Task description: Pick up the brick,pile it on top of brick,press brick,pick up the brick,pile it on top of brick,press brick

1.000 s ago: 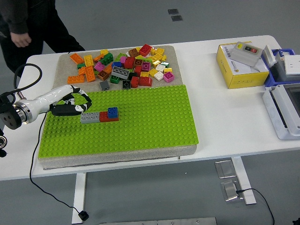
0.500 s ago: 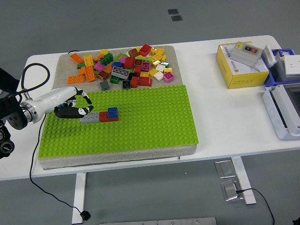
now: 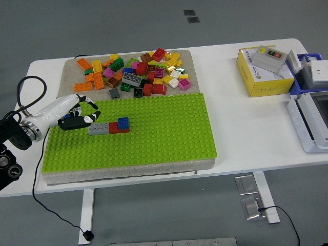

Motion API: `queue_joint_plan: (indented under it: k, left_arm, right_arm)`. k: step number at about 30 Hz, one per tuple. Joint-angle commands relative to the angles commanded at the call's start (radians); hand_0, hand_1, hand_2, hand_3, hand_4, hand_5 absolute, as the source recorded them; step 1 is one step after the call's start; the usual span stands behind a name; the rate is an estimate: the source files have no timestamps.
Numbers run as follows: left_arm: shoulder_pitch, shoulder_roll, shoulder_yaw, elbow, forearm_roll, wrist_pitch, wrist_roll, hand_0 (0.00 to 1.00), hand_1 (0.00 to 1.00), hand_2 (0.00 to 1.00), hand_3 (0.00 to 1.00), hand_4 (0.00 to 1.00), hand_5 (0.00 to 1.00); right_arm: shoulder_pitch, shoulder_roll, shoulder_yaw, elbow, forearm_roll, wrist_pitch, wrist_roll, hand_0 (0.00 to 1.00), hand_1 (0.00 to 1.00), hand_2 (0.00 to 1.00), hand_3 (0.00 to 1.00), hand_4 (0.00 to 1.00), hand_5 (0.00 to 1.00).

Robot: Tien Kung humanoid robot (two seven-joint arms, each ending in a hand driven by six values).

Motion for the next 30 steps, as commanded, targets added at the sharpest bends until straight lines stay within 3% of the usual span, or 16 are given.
queue_joint_plan:
  k: [4, 5, 10, 11, 16, 17, 22, 23, 28, 29, 30]
  left_arm:
    - [0.054, -0.056, -0.109, 0.008, 0.037, 0.029, -0.035, 0.474, 0.19, 0.162, 0.644, 0.595, 0.666]
    - [0.061, -0.065, -0.132, 0.009, 0.044, 0.034, -0.041, 0.511, 0.275, 0.177, 0.641, 0.591, 0.655]
    - [0.079, -0.093, -0.22, 0.013, 0.069, 0.063, -0.076, 0.511, 0.275, 0.177, 0.641, 0.591, 0.655]
    - [0.081, -0.096, -0.225, 0.014, 0.072, 0.068, -0.081, 0.581, 0.527, 0.4, 0.661, 0.584, 0.633]
    - [0.087, -0.102, -0.235, 0.012, 0.083, 0.088, -0.109, 0.581, 0.527, 0.4, 0.661, 0.584, 0.633]
    - [0.089, -0.101, -0.238, 0.011, 0.08, 0.095, -0.123, 0.53, 0.598, 0.558, 0.647, 0.573, 0.6]
    - [0.118, -0.107, -0.257, 0.013, -0.005, 0.133, -0.223, 0.53, 0.598, 0.558, 0.647, 0.573, 0.6]
    - [0.127, -0.111, -0.262, 0.015, -0.03, 0.137, -0.244, 0.591, 0.567, 0.483, 0.629, 0.579, 0.612]
    - [0.199, -0.169, -0.323, 0.023, -0.162, 0.153, -0.365, 0.591, 0.567, 0.483, 0.629, 0.579, 0.612]
    - [0.209, -0.182, -0.329, 0.025, -0.184, 0.153, -0.385, 0.797, 0.65, 0.467, 0.594, 0.545, 0.56]
    - [0.219, -0.194, -0.333, 0.028, -0.207, 0.154, -0.406, 0.797, 0.65, 0.467, 0.594, 0.545, 0.56]
  right_arm:
    - [-0.003, 0.005, -0.01, 0.001, 0.007, -0.004, 0.0, 0.598, 0.521, 0.525, 0.677, 0.143, 0.902]
    - [-0.003, 0.006, -0.011, 0.001, 0.006, -0.005, 0.0, 0.593, 0.527, 0.526, 0.68, 0.143, 0.906]
    - [-0.003, 0.008, -0.01, 0.002, 0.0, -0.008, -0.004, 0.593, 0.527, 0.526, 0.68, 0.143, 0.906]
    - [-0.002, 0.008, -0.009, 0.002, -0.002, -0.008, -0.005, 0.596, 0.527, 0.539, 0.681, 0.144, 0.906]
    - [0.0, 0.006, -0.012, 0.002, 0.003, -0.009, -0.001, 0.596, 0.527, 0.539, 0.681, 0.144, 0.906]
    - [0.001, 0.006, -0.013, 0.001, 0.004, -0.009, -0.001, 0.592, 0.527, 0.538, 0.682, 0.145, 0.906]
    - [0.003, 0.003, -0.017, 0.001, 0.015, -0.01, 0.007, 0.592, 0.527, 0.538, 0.682, 0.145, 0.906]
    - [0.003, 0.003, -0.019, 0.0, 0.017, -0.01, 0.008, 0.591, 0.527, 0.538, 0.682, 0.145, 0.903]
    - [0.004, 0.003, -0.03, -0.001, 0.035, -0.012, 0.016, 0.591, 0.527, 0.538, 0.682, 0.145, 0.903]
    - [0.004, 0.003, -0.033, -0.001, 0.039, -0.013, 0.017, 0.591, 0.527, 0.541, 0.681, 0.142, 0.921]
    - [0.004, 0.004, -0.037, -0.001, 0.044, -0.014, 0.018, 0.591, 0.527, 0.541, 0.681, 0.142, 0.921]
